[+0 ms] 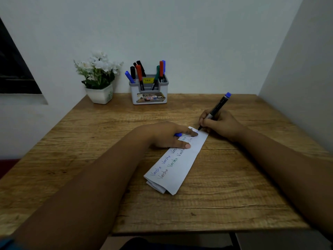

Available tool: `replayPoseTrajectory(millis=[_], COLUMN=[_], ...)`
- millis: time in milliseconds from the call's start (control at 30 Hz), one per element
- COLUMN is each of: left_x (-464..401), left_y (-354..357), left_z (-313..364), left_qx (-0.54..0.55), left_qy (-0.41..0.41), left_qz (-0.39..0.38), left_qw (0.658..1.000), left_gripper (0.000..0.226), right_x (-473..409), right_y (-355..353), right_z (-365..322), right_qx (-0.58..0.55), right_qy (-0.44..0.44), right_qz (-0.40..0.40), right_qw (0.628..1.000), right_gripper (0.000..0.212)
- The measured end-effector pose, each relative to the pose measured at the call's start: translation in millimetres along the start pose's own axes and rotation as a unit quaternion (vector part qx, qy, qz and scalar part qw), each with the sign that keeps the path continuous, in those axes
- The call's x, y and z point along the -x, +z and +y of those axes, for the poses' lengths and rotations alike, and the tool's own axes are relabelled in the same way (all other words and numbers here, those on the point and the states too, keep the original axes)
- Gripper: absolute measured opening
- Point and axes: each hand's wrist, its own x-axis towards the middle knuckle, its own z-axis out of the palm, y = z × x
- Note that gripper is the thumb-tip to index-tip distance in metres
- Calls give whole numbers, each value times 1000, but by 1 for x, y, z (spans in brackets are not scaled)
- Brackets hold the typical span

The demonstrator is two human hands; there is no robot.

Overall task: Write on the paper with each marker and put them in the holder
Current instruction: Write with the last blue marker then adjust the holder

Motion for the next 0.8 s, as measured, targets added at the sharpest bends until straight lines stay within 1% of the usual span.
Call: replayPoseTrajectory(millis=[167,367,500,700,733,800], left_x=[0,-1,-1,-2,-3,-3], left_y=[-1,-1,-2,-2,-1,-1], left_z=[1,1,1,0,-1,-2], left_qx=[-6,-12,-9,-13,-14,-15], left_qy=[-11,-15,-17,-12,-12,-10], left_qz=[-19,-19,-16,-20,-21,-22], left_qw=[1000,1000,1000,1000,1000,1000], left_gripper=[56,56,56,56,56,56], right_x=[0,0,0,-1,-1,-1], right_y=[-1,0,-1,0,-1,-2], right_z=[1,0,0,2,2,2], right_qx=[18,40,50,68,55,-23], right_qy=[4,6,5,12,16,25], right_qz=[-5,-7,-12,-2,6,41], right_qw=[1000,999,999,998,998,999], right_gripper=[13,9,11,8,9,16])
